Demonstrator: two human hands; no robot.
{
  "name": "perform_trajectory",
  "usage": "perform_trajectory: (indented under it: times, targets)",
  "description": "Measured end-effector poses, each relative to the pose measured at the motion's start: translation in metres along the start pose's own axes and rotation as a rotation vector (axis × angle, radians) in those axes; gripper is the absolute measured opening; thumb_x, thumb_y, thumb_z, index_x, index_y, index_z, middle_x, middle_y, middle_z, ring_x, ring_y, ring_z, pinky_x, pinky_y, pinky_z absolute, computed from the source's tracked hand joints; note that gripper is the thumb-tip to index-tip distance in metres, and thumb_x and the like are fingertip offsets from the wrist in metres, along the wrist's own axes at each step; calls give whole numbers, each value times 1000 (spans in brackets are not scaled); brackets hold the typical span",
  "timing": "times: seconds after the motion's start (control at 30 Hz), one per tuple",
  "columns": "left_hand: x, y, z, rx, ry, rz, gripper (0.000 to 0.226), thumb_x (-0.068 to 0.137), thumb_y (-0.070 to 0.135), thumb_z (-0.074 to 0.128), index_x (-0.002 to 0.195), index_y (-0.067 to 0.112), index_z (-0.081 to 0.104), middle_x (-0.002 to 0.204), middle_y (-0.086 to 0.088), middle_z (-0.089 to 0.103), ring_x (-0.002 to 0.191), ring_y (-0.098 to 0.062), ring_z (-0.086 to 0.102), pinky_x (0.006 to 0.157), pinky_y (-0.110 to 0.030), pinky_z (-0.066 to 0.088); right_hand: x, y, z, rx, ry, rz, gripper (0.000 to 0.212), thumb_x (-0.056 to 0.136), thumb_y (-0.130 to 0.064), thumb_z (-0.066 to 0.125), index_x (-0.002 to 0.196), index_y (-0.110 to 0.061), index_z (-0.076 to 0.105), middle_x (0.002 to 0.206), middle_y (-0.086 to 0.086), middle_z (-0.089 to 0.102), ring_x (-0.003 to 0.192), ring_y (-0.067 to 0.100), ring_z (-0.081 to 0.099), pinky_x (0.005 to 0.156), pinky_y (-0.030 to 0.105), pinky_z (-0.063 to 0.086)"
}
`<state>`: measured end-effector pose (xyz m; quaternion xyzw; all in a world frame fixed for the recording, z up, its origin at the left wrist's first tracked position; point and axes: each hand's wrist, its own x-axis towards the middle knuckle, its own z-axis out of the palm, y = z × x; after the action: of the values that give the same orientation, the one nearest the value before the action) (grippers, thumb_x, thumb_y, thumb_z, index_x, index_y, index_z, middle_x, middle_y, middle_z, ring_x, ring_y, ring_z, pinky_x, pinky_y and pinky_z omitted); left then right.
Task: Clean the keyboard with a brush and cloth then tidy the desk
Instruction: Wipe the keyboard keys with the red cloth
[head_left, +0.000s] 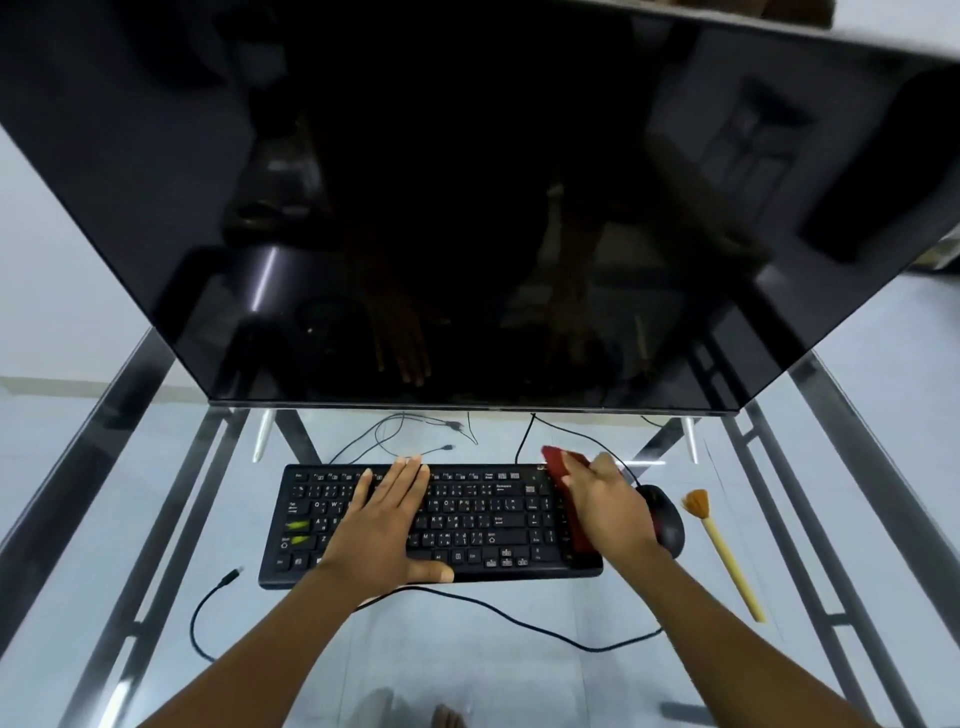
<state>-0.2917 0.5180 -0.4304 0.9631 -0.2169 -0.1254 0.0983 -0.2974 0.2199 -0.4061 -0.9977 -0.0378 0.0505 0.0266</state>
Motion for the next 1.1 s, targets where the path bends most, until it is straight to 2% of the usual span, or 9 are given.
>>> perform_trajectory:
  times: [0.17,0.33,0.5,0.67,0.73,0.8,0.9,0.97,1.1]
  targets:
    - [2,0,2,-20,40,5,136,50,103,22,153,17,-3,159,4,-11,144,-11,-19,114,-41,-15,-42,-55,6,210,-127,-380,43,97,-36,28,139,-44,33,131,-2,43,108,23,54,82,37,49]
    - [2,1,-1,6,21,4,136,49,102,20,152,18,-9,157,6,-19,143,-10,-23,114,-41,-16,-28,-4,9,147,111,187,43,99,-37,16,142,-40,22,119,5,53,80,19,66,59,25,57]
    - [3,2,-1,-15,16,-7,138,46,102,22,152,18,-8,157,6,-18,144,-10,-22,117,-42,-14,-64,-46,5,252,-43,-156,34,94,-57,34,120,-42,49,100,-13,53,73,17,63,66,31,54]
    - [1,2,-2,-9,14,-9,140,43,102,16,152,18,-9,155,7,-22,142,-9,-24,117,-42,-15,-47,-22,3,212,-74,241,39,98,-35,45,136,-37,38,118,4,50,75,23,65,65,38,58]
    - [1,1,-1,-12,27,-6,140,43,102,16,152,18,-10,154,8,-22,142,-9,-24,117,-41,-15,-63,-42,-2,286,-122,64,24,93,-61,41,103,-40,48,97,-1,65,75,19,66,67,36,54]
    - [2,0,1,-21,37,1,140,43,103,16,151,18,-10,155,8,-21,142,-8,-24,116,-41,-16,-63,-46,3,186,-126,-110,47,83,-77,40,84,-30,44,74,-3,66,70,18,65,64,33,49]
    - [2,0,2,-10,59,22,138,46,103,17,151,17,-7,156,7,-17,144,-10,-20,114,-40,-17,-39,-27,-1,250,-14,183,21,96,-45,47,115,-38,53,98,5,62,58,19,61,47,26,47]
    - [1,-1,4,-1,72,36,137,49,103,20,152,16,-1,158,4,-11,145,-11,-15,113,-39,-17,-26,-24,6,132,69,305,43,94,-21,53,137,-25,47,107,12,56,58,22,61,46,28,50]
    - [1,-1,5,8,74,38,135,51,103,22,153,16,4,159,3,-4,146,-13,-10,113,-40,-14,-35,-72,13,223,-42,-94,50,96,-22,42,142,-38,34,117,1,46,87,20,56,67,32,53]
